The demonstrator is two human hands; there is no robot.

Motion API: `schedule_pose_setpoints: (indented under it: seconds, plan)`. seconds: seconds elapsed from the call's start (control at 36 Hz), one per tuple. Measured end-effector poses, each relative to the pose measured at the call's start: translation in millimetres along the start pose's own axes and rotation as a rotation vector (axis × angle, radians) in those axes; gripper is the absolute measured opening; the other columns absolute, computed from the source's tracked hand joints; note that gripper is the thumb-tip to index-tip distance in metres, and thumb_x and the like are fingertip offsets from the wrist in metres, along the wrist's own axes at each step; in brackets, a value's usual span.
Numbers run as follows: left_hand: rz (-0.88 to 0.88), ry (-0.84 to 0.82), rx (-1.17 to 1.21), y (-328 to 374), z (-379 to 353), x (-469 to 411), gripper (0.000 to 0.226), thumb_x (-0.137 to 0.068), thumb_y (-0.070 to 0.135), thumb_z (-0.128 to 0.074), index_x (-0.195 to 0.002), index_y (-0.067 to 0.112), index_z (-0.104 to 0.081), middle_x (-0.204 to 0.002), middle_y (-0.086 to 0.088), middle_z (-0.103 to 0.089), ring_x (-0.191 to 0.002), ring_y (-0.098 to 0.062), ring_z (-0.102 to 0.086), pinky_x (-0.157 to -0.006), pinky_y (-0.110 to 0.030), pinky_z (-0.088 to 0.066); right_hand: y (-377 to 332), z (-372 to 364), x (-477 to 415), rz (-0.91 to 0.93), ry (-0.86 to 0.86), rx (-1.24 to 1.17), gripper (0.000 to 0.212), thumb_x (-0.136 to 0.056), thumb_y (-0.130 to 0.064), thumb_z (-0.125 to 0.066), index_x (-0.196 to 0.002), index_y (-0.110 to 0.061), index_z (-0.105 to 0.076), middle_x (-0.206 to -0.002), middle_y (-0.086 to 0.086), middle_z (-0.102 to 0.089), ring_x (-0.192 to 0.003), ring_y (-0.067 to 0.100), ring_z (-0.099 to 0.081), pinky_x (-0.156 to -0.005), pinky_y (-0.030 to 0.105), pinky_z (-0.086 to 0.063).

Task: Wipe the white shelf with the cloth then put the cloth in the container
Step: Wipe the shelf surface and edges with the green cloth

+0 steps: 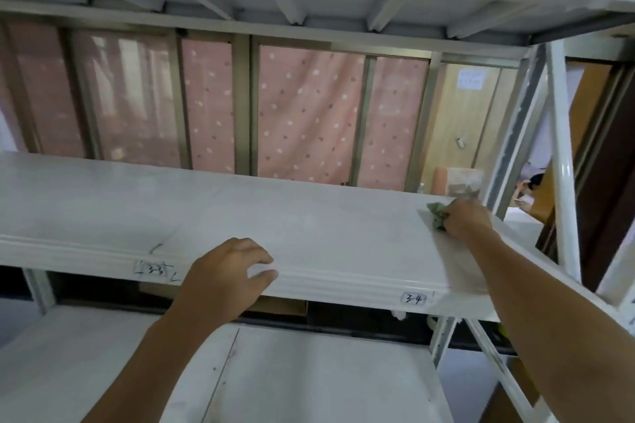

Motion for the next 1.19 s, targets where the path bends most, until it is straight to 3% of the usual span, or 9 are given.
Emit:
schedule_pose_setpoints:
  seconds: [0.19,0.31,0.39,0.56,0.67,0.75,0.92,1.06,1.19]
  plan:
    - [-0.316,0.138,-0.235,-30.6,22.4,7.7,0.028,-0.090,0.024,-0.051,-0.076,0.019,-0.075,-0.079,0.009,-0.072,-0.071,-0.013,-0.067,-0.049,-0.031,-0.057,-158.1,8.9,30.1,0.228,-0.040,-0.071,0.032,-0.097,-0.026,-0.041,-0.109,-0.009,-0.065,-0.109,0.009,-0.063,-0.100,0.026,-0.060,-0.071,0.029,-0.045]
    - [-0.306,0.108,-0.331,-53.1,34.4,9.2,0.016,-0.084,0.012,-0.073,-0.070,0.019,-0.070,-0.073,0.008,-0.067,-0.066,-0.012,-0.064,-0.044,-0.028,-0.053,-249.2,2.7,53.3,0.343,-0.074,-0.069,0.029,-0.096,-0.027,-0.045,-0.102,-0.009,-0.066,-0.105,0.009,-0.066,-0.094,0.026,-0.063,-0.066,0.027,-0.044]
    - [-0.241,0.068,-0.378,-62.0,45.9,11.2,0.025,-0.070,0.022,-0.094,-0.065,0.019,-0.069,-0.068,0.008,-0.064,-0.062,-0.012,-0.063,-0.042,-0.021,-0.048,-309.9,6.5,73.2,0.426,-0.063,-0.102,0.024,-0.096,-0.022,-0.047,-0.103,-0.006,-0.064,-0.104,0.011,-0.066,-0.096,0.027,-0.063,-0.071,0.031,-0.048]
    - [-0.092,0.160,-0.364,-80.3,62.2,15.2,0.032,-0.068,0.049,-0.074,-0.067,0.017,-0.074,-0.070,0.005,-0.068,-0.065,-0.017,-0.067,-0.047,-0.026,-0.051,-382.2,12.6,119.1,0.577,-0.053,-0.150,0.023,-0.094,-0.019,-0.047,-0.101,-0.004,-0.063,-0.102,0.014,-0.065,-0.096,0.030,-0.062,-0.077,0.033,-0.052]
    - [0.030,0.168,-0.353,-93.9,66.9,20.8,0.046,-0.069,0.055,-0.083,-0.088,0.013,-0.079,-0.083,-0.001,-0.075,-0.074,-0.023,-0.070,-0.061,-0.035,-0.060,-411.7,16.6,154.3,0.809,-0.028,-0.143,0.028,-0.092,-0.024,-0.047,-0.106,-0.011,-0.068,-0.100,0.009,-0.063,-0.097,0.028,-0.059,-0.073,0.031,-0.047]
    - [0.153,0.157,-0.315,-98.5,71.4,22.5,0.068,-0.062,0.055,-0.092,-0.109,0.010,-0.076,-0.100,-0.005,-0.076,-0.091,-0.028,-0.071,-0.074,-0.038,-0.061,-415.6,20.6,173.9,0.948,-0.047,-0.171,0.030,-0.090,-0.020,-0.052,-0.110,-0.023,-0.074,-0.098,0.006,-0.069,-0.093,0.027,-0.061,-0.073,0.031,-0.047]
    - [0.239,0.052,-0.110,-93.1,77.8,18.6,0.088,-0.076,0.056,-0.084,-0.148,0.017,-0.050,-0.150,0.000,-0.056,-0.136,-0.022,-0.053,-0.108,-0.039,-0.045,-398.6,30.0,206.0,1.111,-0.111,-0.379,0.040,-0.083,-0.010,-0.060,-0.113,-0.033,-0.073,-0.101,-0.008,-0.075,-0.090,0.017,-0.064,-0.083,0.032,-0.050]
    - [0.249,-0.065,-0.023,-96.0,79.8,16.5,0.078,-0.082,0.055,-0.078,-0.148,0.022,-0.053,-0.155,0.002,-0.051,-0.144,-0.018,-0.044,-0.115,-0.034,-0.036,-381.5,34.1,213.8,1.129,-0.193,-0.501,0.039,-0.083,-0.006,-0.062,-0.109,-0.033,-0.075,-0.103,-0.015,-0.073,-0.089,0.004,-0.066,-0.085,0.026,-0.051]
    - [0.227,-0.069,0.040,-101.6,80.9,11.2,0.038,-0.097,0.036,-0.068,-0.134,0.029,-0.067,-0.130,0.002,-0.070,-0.119,-0.024,-0.062,-0.093,-0.034,-0.048,-376.9,39.9,224.4,1.134,-0.112,-0.464,0.034,-0.086,-0.010,-0.063,-0.112,-0.029,-0.074,-0.104,-0.008,-0.074,-0.088,0.010,-0.068,-0.080,0.020,-0.048]
Point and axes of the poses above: each hand's wrist, its own x-axis away from the middle knuckle, its own z-axis out of the back of the hand, y = z × x, the point moved 4 cm from there along -x, towards the middle knuckle
